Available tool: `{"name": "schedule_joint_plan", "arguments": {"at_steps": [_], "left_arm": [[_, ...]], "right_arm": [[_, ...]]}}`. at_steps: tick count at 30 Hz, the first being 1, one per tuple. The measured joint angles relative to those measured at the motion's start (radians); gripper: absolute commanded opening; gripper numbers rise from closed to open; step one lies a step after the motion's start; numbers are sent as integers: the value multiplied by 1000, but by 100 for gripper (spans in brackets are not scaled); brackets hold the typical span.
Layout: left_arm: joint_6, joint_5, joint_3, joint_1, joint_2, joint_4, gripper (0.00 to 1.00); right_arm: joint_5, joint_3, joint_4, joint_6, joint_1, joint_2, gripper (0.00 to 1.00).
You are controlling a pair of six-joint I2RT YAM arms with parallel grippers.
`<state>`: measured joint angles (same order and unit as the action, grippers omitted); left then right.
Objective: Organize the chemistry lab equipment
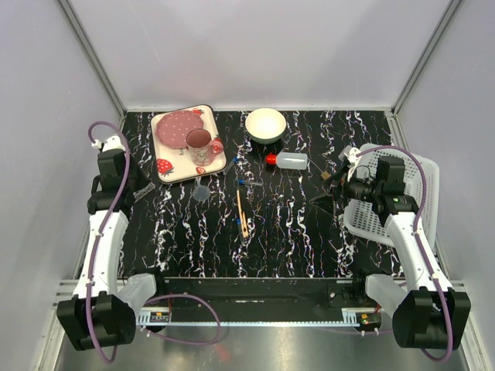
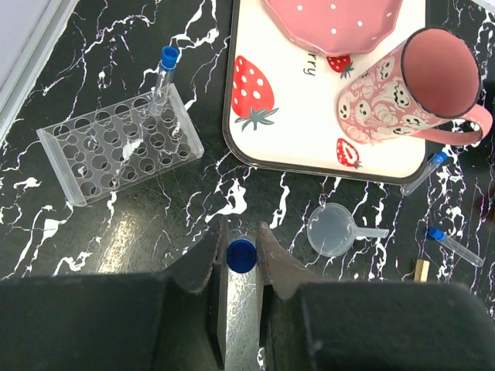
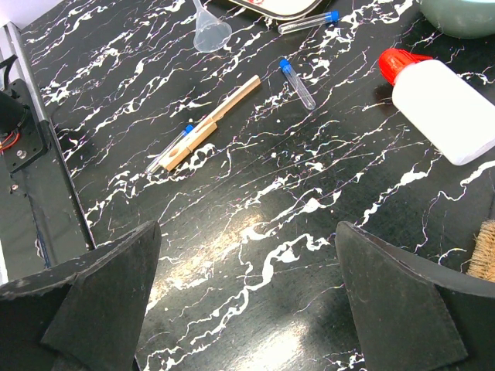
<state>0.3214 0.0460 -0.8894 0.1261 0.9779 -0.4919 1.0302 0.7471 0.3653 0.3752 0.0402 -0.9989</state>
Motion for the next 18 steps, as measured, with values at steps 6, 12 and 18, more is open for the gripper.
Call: {"name": "schedule_joint_plan", "arguments": {"at_steps": [6, 12, 18], "left_arm": [[0, -19, 0, 35, 28, 31, 11], [0, -20, 0, 56, 84, 60, 11], [-5, -18, -16, 58, 185, 84, 11]], "right_arm": [[0, 0, 0, 1, 0, 0, 100], [2, 0, 0, 3, 0, 0, 100], [3, 0, 6, 3, 0, -3, 100]]}}
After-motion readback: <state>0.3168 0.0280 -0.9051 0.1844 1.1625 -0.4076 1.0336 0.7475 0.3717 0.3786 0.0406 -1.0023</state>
